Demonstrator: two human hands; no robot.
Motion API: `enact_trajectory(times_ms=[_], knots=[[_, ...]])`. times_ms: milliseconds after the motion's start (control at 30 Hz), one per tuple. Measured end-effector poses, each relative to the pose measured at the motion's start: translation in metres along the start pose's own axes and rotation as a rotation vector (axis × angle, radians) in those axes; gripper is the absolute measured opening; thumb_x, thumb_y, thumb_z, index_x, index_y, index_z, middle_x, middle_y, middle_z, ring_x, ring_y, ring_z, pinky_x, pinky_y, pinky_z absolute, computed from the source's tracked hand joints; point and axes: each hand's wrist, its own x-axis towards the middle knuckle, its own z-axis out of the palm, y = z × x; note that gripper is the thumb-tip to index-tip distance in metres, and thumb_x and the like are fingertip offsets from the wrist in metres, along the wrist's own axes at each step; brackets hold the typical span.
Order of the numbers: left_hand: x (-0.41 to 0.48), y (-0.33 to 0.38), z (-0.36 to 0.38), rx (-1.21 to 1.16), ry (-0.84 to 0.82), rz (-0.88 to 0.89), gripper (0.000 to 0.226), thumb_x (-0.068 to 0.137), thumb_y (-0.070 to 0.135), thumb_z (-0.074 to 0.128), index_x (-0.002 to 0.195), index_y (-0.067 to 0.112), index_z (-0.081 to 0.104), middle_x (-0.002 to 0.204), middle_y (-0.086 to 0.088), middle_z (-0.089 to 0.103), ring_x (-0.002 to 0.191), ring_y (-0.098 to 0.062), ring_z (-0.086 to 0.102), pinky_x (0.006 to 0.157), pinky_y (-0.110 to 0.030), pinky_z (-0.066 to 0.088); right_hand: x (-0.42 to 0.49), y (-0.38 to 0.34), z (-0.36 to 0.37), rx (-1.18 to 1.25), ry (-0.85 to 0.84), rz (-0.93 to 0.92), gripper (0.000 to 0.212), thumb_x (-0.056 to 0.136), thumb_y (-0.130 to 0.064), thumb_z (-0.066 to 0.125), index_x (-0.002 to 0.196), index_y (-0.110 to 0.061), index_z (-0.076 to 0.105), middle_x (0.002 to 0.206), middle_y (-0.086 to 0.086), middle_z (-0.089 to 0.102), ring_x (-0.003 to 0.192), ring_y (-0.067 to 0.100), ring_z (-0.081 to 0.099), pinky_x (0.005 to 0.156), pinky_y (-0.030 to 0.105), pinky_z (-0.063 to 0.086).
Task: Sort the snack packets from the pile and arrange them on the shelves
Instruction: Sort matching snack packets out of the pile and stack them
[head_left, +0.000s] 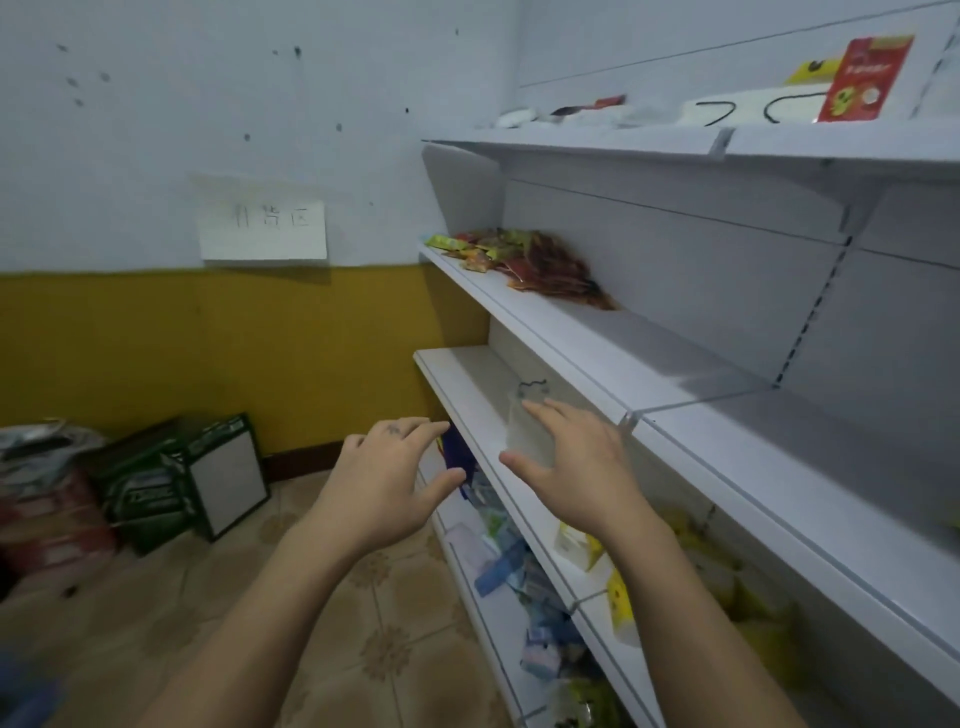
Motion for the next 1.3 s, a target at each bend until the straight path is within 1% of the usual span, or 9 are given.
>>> enact_trajectory(times_ms=[200,300,433,533,767,900,1100,1200,1300], knots=[[0.054,-0.029,0.019,-0.005,-0.013,-0.022,0.062,0.095,0.063,0.039,0.15,0.037,0.029,0.154,0.012,0.034,0.141,-0.012,0.029,0.11,-0.039,0.028,0.07,0.006,0.037,0.076,-0.005,-0.004,0.068,0.093,-0.061,0.048,0.152,-0.032,0.029,0.158,-0.005,0.029,0.145,0.016,0.023,0.119,0.038,0.014],[0.104,-0.047,0.025,0.002,-0.006,-0.038,0.06,0.095,0.062,0.04,0.149,0.037,0.03,0.154,0.013,0.034,0.141,-0.012,0.028,0.111,-0.039,0.027,0.122,0.011,0.056,0.113,-0.009,0.001,0.068,0.093,-0.06,0.049,0.152,-0.032,0.029,0.158,-0.005,0.029,0.146,0.016,0.023,0.119,0.039,0.015],[0.178,-0.07,0.034,0.015,-0.026,-0.014,0.059,0.095,0.062,0.041,0.148,0.039,0.031,0.153,0.013,0.036,0.141,-0.012,0.029,0.111,-0.039,0.028,0.192,0.023,0.072,0.132,-0.009,0.022,0.068,0.093,-0.059,0.05,0.152,-0.031,0.03,0.158,-0.004,0.03,0.145,0.017,0.025,0.118,0.04,0.018],[0.232,-0.083,0.04,0.018,-0.034,-0.023,0.061,0.095,0.063,0.04,0.149,0.038,0.03,0.154,0.011,0.035,0.141,-0.013,0.029,0.111,-0.04,0.028,0.242,0.035,0.08,0.13,-0.003,0.037,0.068,0.092,-0.059,0.051,0.151,-0.031,0.031,0.158,-0.004,0.031,0.145,0.018,0.026,0.118,0.041,0.019],[0.315,-0.117,0.065,-0.015,-0.076,-0.013,0.061,0.096,0.063,0.04,0.15,0.037,0.029,0.155,0.01,0.034,0.142,-0.014,0.028,0.112,-0.04,0.027,0.327,0.047,0.103,0.103,-0.021,0.028,0.067,0.092,-0.061,0.05,0.15,-0.031,0.033,0.157,-0.003,0.034,0.144,0.018,0.027,0.119,0.043,0.021],[0.366,-0.136,0.073,-0.052,-0.049,0.047,0.06,0.096,0.062,0.04,0.15,0.035,0.03,0.155,0.01,0.035,0.142,-0.014,0.028,0.111,-0.04,0.028,0.37,0.05,0.11,0.057,-0.001,0.059,0.068,0.092,-0.06,0.05,0.151,-0.031,0.032,0.157,-0.003,0.033,0.144,0.019,0.028,0.119,0.043,0.023],[0.449,-0.167,0.092,-0.092,-0.079,0.162,0.061,0.096,0.062,0.04,0.15,0.035,0.031,0.155,0.009,0.035,0.143,-0.015,0.028,0.113,-0.041,0.028,0.441,0.055,0.125,0.003,0.044,0.129,0.068,0.092,-0.06,0.051,0.151,-0.031,0.034,0.157,-0.002,0.034,0.143,0.019,0.029,0.118,0.041,0.023],[0.498,-0.19,0.099,-0.104,-0.095,0.24,0.06,0.096,0.061,0.039,0.15,0.035,0.031,0.155,0.009,0.035,0.142,-0.014,0.029,0.113,-0.041,0.029,0.483,0.055,0.139,-0.042,0.072,0.192,0.067,0.092,-0.059,0.051,0.151,-0.031,0.034,0.156,-0.001,0.034,0.143,0.019,0.029,0.117,0.039,0.022],[0.55,-0.211,0.101,-0.125,-0.099,0.308,0.059,0.096,0.06,0.04,0.149,0.035,0.032,0.154,0.009,0.036,0.141,-0.014,0.03,0.112,-0.041,0.03,0.525,0.053,0.15,-0.068,0.063,0.254,0.067,0.092,-0.06,0.05,0.151,-0.031,0.034,0.157,0.0,0.034,0.143,0.019,0.029,0.117,0.039,0.021]])
